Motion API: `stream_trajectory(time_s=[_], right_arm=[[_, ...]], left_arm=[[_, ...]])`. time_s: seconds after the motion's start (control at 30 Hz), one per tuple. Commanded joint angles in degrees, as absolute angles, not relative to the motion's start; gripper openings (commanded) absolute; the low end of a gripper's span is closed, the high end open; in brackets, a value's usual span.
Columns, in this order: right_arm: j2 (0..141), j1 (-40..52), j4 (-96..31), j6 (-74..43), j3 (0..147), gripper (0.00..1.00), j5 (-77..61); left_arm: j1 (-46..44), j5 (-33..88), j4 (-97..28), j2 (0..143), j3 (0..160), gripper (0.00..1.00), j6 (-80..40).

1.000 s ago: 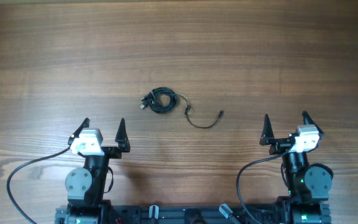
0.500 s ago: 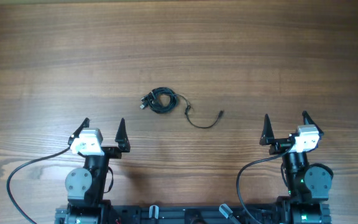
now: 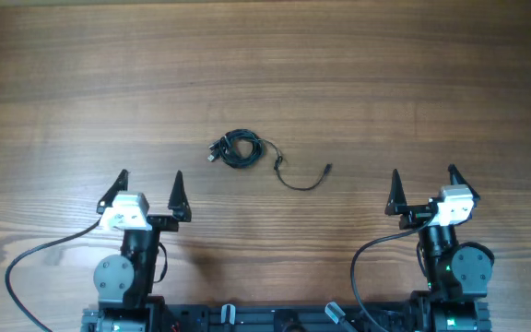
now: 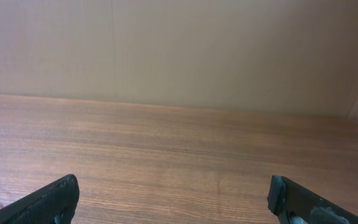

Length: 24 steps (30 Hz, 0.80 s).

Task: Untangle cables

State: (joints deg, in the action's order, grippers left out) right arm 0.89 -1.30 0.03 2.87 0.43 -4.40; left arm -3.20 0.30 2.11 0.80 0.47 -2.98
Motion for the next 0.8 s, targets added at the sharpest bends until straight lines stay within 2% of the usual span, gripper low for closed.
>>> stream_trajectory(time_s=[0.0,0.17,0.37,0.43,0.53,0.73,0.77], right_arm=[[0.21,-1.48,0.14,2.98,0.30,1.00,-3.40],[0.21,-1.48,0.14,2.98,0.30,1.00,-3.40],[0.21,-1.48,0.14,2.98,0.30,1.00,-3.40],[0.21,-1.48,0.14,2.98,0.30,1.00,-3.40],[0.21,-1.48,0.14,2.98,0.30,1.00,-3.40],[0.21,-1.48,0.14,2.98,0.30,1.00,-3.40],[0.21,-1.48,0.14,2.98,0.30,1.00,-3.40]], left_arm=[[-2.70,0.75,13.17,0.38,0.43,1.00,-1.69],[-2.72,2.15,2.96,5.50,10.46,1.00,-1.72],[-2.83,8.75,-15.05,34.39,37.89,1.00,-1.76],[-4.62,10.74,-25.45,50.19,51.59,1.00,-1.98],[-9.52,10.94,-33.67,64.36,61.58,1.00,-2.17],[-21.30,24.69,-29.76,89.25,63.05,1.00,-2.13],[-21.80,24.32,-29.80,91.37,63.05,0.88,-2.13]])
